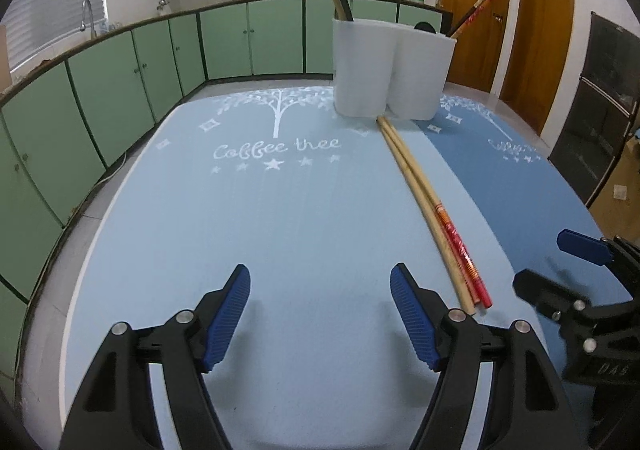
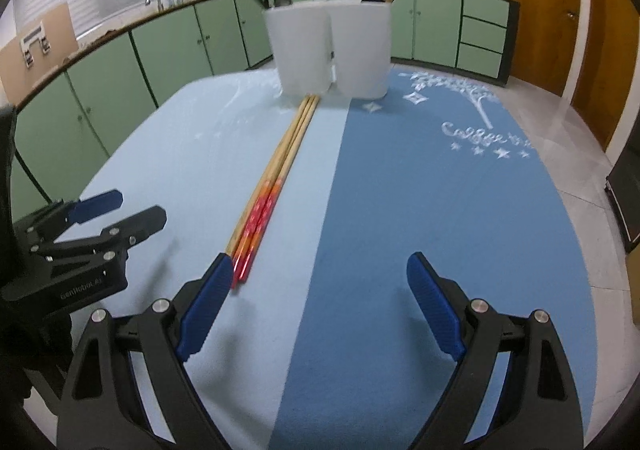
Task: Organize utensils
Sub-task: 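Move both tools back down to the red chopsticks on the mat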
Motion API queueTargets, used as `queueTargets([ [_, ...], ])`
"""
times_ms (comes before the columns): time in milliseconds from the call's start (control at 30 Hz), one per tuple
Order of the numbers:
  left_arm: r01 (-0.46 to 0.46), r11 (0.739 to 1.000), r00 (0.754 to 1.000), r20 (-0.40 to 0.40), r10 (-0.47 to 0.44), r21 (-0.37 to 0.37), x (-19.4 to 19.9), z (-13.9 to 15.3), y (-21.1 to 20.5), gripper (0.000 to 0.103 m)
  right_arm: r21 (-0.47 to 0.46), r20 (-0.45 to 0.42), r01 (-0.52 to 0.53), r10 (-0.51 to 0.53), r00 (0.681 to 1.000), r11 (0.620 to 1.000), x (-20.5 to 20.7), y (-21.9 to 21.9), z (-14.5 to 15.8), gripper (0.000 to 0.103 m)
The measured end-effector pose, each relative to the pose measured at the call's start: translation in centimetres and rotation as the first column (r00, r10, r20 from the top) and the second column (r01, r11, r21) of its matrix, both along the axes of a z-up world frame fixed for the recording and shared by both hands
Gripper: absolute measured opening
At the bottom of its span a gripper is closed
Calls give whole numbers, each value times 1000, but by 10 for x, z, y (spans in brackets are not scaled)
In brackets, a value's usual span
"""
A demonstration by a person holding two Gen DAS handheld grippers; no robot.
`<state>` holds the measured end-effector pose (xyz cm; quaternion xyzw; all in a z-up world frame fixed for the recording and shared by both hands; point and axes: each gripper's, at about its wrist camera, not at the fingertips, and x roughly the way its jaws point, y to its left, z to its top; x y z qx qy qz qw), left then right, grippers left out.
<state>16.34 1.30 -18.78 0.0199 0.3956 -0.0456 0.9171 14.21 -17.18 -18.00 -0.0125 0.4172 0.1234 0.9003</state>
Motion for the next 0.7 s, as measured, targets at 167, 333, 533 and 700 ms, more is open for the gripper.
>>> queueTargets([
  [167, -2, 1000, 1000, -7, 2, -7, 0, -2, 2, 72, -26, -23, -19, 18, 1000, 999, 0, 11, -8, 86],
  [333, 3, 1000, 1000, -12, -3, -10, 1, -4, 1, 73, -60, -40, -25, 23, 999, 998, 3, 19, -13, 86],
  [533, 0, 1000, 1000, -23, 0, -15, 3, -6, 1, 74, -78, -53, -25, 21, 998, 997, 5, 20, -16, 86],
  [700, -6, 1000, 1000, -22, 5, -18, 3, -6, 2, 74, -103, -44, 38, -43, 998, 994, 5, 7, -15, 85],
])
